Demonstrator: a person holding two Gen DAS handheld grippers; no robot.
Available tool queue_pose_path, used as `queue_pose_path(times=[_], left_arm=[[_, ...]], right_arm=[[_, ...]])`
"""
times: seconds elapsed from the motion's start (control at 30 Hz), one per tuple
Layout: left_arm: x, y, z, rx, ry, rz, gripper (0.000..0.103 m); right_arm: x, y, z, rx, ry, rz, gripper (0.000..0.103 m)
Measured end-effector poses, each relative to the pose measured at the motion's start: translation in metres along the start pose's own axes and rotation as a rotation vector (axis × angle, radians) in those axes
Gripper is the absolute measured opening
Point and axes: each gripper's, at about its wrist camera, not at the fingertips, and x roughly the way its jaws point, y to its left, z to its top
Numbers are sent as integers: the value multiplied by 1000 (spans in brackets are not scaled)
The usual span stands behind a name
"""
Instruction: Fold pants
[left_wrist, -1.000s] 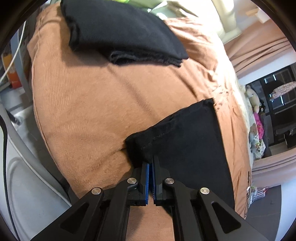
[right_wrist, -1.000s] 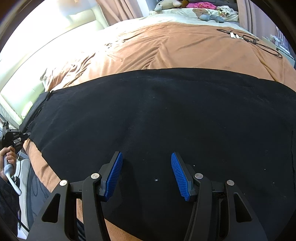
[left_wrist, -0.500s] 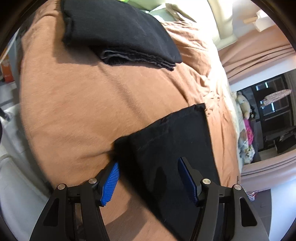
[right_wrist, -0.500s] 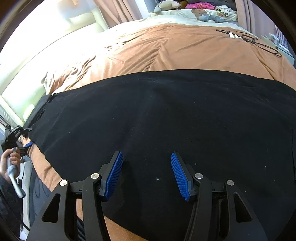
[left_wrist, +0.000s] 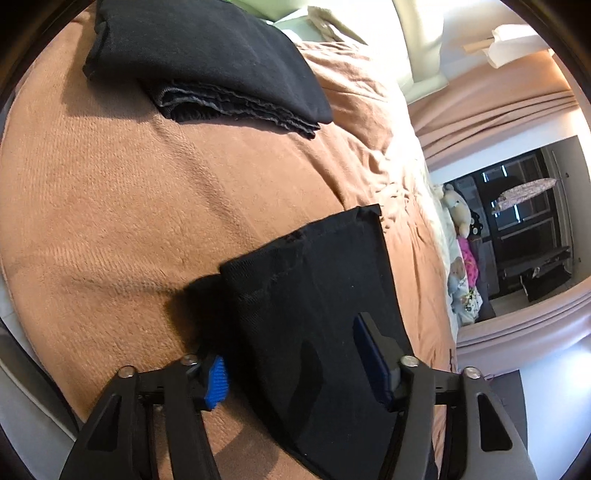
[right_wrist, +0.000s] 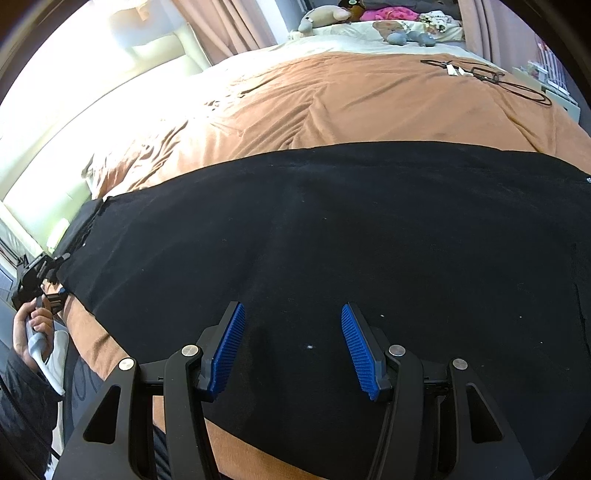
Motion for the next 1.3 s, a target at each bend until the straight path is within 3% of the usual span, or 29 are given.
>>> queue_pose_path(times=[0.07,0.13,0.27,0.37,0.47,0.6,0.73,1.1,1.3], left_arm=[[2,0,4,8,17,11,22],[1,0,8,5,27,10,8],[-5,-8,14,9,32,23,6],[-11,-20,18,9,26,-14,6],[-17,-36,22,28,19,-69,6],[-23,-57,24,85,3,-98,6],[-25,-69,30,81,4,-130,4],[-34,-113,61,89,-9,-214,4],[-32,-123,61,98,4,-241,4]], right_arm=[[-2,-1,1,0,-6,8,53],[-5,-1,2,0,-21,11,53],[-8,0,7,24,-32,24,53],[-6,7,9,21,-30,37,53],[-3,14,10,7,-26,42,46],[4,22,12,-4,-16,41,38],[12,28,12,-19,15,46,32],[8,35,20,-5,22,48,26],[35,45,-3,-21,164,31,13]])
